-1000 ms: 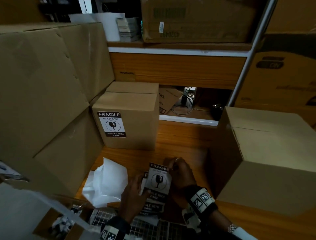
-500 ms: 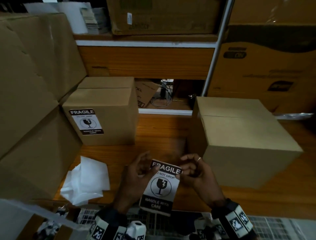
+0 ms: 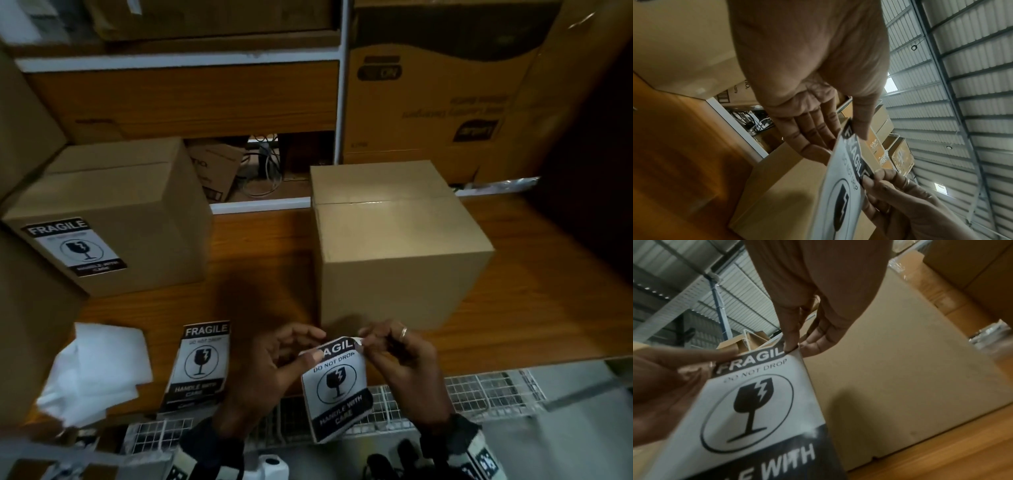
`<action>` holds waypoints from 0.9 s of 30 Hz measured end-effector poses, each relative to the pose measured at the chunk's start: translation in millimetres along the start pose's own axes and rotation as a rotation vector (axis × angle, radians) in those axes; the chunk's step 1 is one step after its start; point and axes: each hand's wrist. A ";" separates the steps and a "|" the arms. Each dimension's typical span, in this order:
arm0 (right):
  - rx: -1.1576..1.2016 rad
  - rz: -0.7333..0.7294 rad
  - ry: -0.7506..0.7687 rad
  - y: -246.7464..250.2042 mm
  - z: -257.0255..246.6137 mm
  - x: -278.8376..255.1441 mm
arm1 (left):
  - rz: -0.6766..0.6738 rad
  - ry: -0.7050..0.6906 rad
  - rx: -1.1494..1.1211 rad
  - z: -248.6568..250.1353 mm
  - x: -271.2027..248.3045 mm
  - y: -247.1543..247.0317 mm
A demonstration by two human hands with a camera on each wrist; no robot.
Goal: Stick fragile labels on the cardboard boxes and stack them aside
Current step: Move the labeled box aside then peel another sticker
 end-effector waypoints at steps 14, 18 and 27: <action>-0.062 0.046 0.241 65.2 6.0 9.8 | -0.043 0.196 0.000 38.0 31.8 -93.4; -0.039 0.015 0.287 81.5 14.1 8.2 | -0.034 0.205 -0.006 37.3 31.9 -110.6; -0.001 -0.104 0.295 102.3 24.7 8.9 | 0.101 0.117 0.087 36.3 25.6 -138.1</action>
Point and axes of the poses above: each hand's wrist, its own x-axis towards the middle knuckle, its own y-axis out of the back of the hand, z = x × y, and after that the axes turned 6 degrees about -x, right-handed
